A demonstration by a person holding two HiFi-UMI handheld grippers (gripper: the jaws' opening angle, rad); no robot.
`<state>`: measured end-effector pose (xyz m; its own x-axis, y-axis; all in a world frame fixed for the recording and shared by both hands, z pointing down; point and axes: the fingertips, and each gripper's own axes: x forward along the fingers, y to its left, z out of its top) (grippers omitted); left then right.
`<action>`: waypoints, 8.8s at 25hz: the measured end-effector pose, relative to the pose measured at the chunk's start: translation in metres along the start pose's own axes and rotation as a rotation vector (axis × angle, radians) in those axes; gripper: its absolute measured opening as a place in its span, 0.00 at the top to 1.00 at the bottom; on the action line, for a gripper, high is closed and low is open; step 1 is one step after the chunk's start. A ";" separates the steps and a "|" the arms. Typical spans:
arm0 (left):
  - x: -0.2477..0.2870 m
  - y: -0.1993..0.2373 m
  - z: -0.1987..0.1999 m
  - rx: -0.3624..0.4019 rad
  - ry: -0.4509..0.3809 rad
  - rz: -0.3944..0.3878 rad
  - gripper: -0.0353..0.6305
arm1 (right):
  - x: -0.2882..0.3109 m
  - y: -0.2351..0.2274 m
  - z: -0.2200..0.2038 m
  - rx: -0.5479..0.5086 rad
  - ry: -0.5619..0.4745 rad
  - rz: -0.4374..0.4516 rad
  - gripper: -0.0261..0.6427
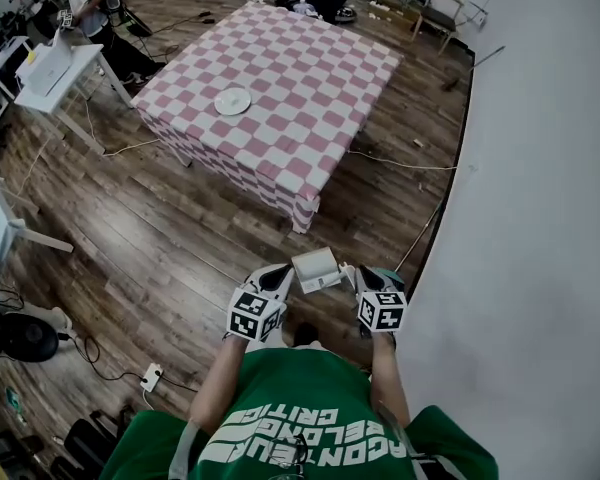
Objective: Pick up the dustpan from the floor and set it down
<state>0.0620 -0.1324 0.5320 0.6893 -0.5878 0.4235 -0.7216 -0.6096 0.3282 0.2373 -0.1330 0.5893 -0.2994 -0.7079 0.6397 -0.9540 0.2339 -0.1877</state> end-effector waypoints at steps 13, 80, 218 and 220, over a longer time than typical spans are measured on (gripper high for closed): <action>-0.005 0.010 -0.017 -0.050 -0.003 0.040 0.96 | 0.039 -0.018 -0.038 -0.100 0.184 -0.001 0.85; -0.008 0.088 -0.018 -0.212 -0.005 0.219 0.96 | 0.163 -0.053 -0.175 -0.220 0.873 -0.084 0.80; -0.130 0.000 -0.122 -0.302 -0.036 0.363 0.96 | -0.039 0.026 -0.172 -0.527 0.504 0.143 0.79; -0.129 0.006 -0.119 -0.306 -0.039 0.358 0.96 | -0.030 0.029 -0.171 -0.528 0.520 0.136 0.79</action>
<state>-0.0386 0.0030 0.5800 0.3910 -0.7557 0.5253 -0.8965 -0.1837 0.4031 0.2219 0.0087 0.6924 -0.2425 -0.2745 0.9305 -0.7353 0.6777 0.0083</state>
